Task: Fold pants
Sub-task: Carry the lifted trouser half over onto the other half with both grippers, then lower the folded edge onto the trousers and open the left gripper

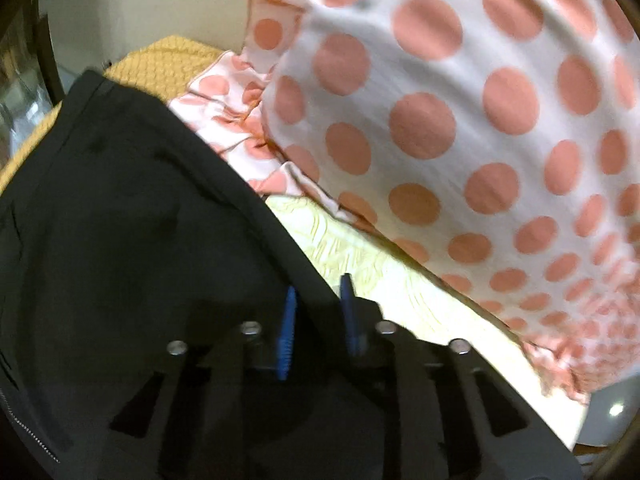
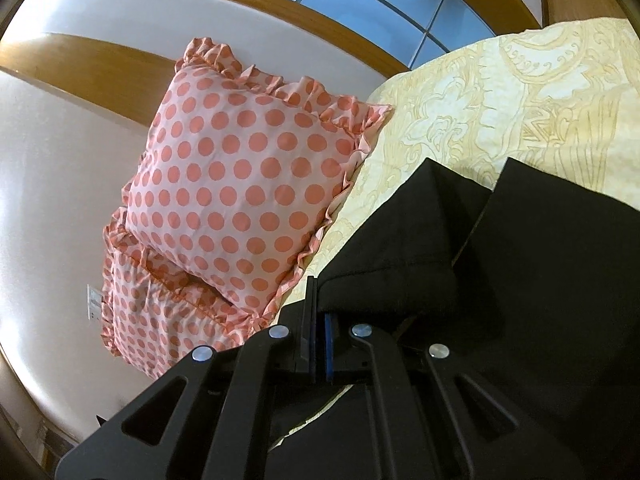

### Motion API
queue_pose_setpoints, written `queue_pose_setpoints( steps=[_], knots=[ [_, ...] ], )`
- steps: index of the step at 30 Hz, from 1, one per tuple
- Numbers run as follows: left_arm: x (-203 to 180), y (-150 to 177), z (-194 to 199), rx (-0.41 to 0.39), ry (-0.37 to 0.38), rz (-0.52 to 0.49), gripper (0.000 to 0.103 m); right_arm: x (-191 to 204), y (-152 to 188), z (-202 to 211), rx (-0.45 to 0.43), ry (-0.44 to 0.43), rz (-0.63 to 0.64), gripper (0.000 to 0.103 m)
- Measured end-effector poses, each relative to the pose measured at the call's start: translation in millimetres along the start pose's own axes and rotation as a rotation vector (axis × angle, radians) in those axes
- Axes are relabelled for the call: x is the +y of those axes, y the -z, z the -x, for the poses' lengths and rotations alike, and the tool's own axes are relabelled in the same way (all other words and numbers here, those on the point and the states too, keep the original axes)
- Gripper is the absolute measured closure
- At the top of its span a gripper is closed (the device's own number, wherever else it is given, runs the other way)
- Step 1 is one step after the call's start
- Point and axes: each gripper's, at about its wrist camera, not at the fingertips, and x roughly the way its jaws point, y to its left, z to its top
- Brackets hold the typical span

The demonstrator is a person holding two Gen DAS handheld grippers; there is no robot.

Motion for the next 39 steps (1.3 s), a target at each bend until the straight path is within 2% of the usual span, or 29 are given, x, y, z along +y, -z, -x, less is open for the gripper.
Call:
queue_pose_setpoints(
  steps=[3,6,9,12,14,16,17,20,22,25,26,27,28,29,31,35,39],
  knots=[
    [23.2,16.2,35.3,-0.028,0.063,0.029,0.089,4.0,-4.8,-3.4,0.001,0.005,0.031,0.100],
    [41.9,45.7,89.5,-0.088,0.114,0.006,0.089,11.1,-11.4,-1.0,-0.006,0.005,0.060,0.100],
    [61.9,91.2,151.7,-0.170,0.140,-0.034,0.089,20.3,-13.3,18.7,-0.030,-0.017,0.097,0.100],
    [90.5,154.1,203.5,-0.243,0.144,-0.058,0.089,23.2,-10.5,48.6,-0.061,-0.024,0.123,0.100],
    [109.5,192.2,217.6,-0.257,0.130,-0.054,0.089,16.2,-3.5,67.5,-0.066,0.002,0.126,0.100],
    [133.8,231.7,219.3,-0.248,0.101,-0.032,0.089,2.5,7.1,80.0,-0.057,0.070,0.128,0.100],
    [144.4,249.8,215.3,-0.231,0.084,-0.010,0.089,-4.0,10.8,82.1,-0.051,0.095,0.120,0.100],
    [170.3,280.1,197.0,-0.163,0.095,0.066,0.090,-34.8,21.0,83.4,-0.015,0.165,0.047,0.100],
    [187.4,286.8,194.8,-0.167,0.121,0.096,0.090,-50.4,25.3,80.3,0.004,0.174,-0.003,0.100],
    [189.2,286.4,201.4,-0.218,0.124,0.099,0.083,-52.7,28.2,78.0,0.024,0.201,0.005,0.100],
    [189.2,284.3,203.6,-0.230,0.120,0.105,0.072,-52.4,28.5,77.8,0.029,0.197,0.002,0.098],
    [190.5,282.5,205.2,-0.237,0.121,0.113,0.067,-52.6,28.2,77.5,0.033,0.194,-0.009,0.097],
    [192.4,279.9,207.0,-0.251,0.129,0.125,0.058,-54.0,27.9,76.9,0.038,0.190,-0.026,0.090],
    [194.2,277.6,208.2,-0.260,0.133,0.136,0.054,-56.7,27.2,76.2,0.046,0.181,-0.050,0.090],
    [196.4,272.4,207.1,-0.261,0.146,0.157,0.052,-57.6,26.7,75.8,0.044,0.172,-0.069,0.088],
    [198.6,263.3,199.6,-0.240,0.169,0.192,0.052,-54.5,25.6,75.4,0.051,0.152,-0.076,0.078],
    [206.2,259.9,190.9,-0.219,0.183,0.241,0.052,-55.4,24.6,76.0,0.041,0.144,-0.095,0.077]
  ],
)
